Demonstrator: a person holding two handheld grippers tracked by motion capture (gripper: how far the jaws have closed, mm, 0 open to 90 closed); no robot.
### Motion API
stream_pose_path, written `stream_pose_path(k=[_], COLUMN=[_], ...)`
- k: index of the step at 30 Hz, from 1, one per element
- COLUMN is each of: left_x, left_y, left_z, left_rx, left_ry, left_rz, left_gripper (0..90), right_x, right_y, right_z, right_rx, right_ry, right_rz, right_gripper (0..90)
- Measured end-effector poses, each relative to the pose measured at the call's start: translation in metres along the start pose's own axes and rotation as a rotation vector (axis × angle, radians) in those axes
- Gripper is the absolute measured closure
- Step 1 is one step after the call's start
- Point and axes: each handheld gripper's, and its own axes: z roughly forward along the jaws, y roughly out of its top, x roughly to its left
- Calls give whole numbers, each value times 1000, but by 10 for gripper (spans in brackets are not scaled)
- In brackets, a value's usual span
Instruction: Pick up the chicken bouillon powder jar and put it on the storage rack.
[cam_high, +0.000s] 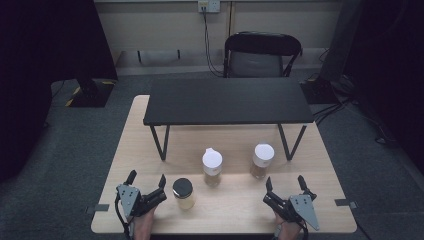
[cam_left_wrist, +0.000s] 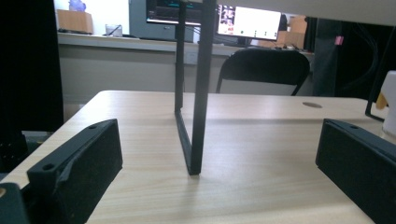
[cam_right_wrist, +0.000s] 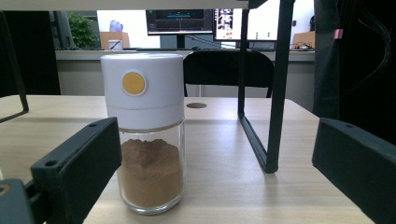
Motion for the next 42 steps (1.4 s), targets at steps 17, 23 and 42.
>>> stream_pose_path(k=[17,23,42], left_x=[-4,-5,-25], left_y=[13,21,40], left_z=[-10,-14,-25], left_rx=[-12,-18,-25], left_ry=[-21,-35,-128], left_rz=[6,-10,12], left_gripper=[2,2,17], right_x=[0,0,0], right_y=[0,0,0], right_z=[0,0,0], right_rx=[2,5,1], right_ry=[10,3,2], right_rz=[1,3,1], right_gripper=[6,0,0])
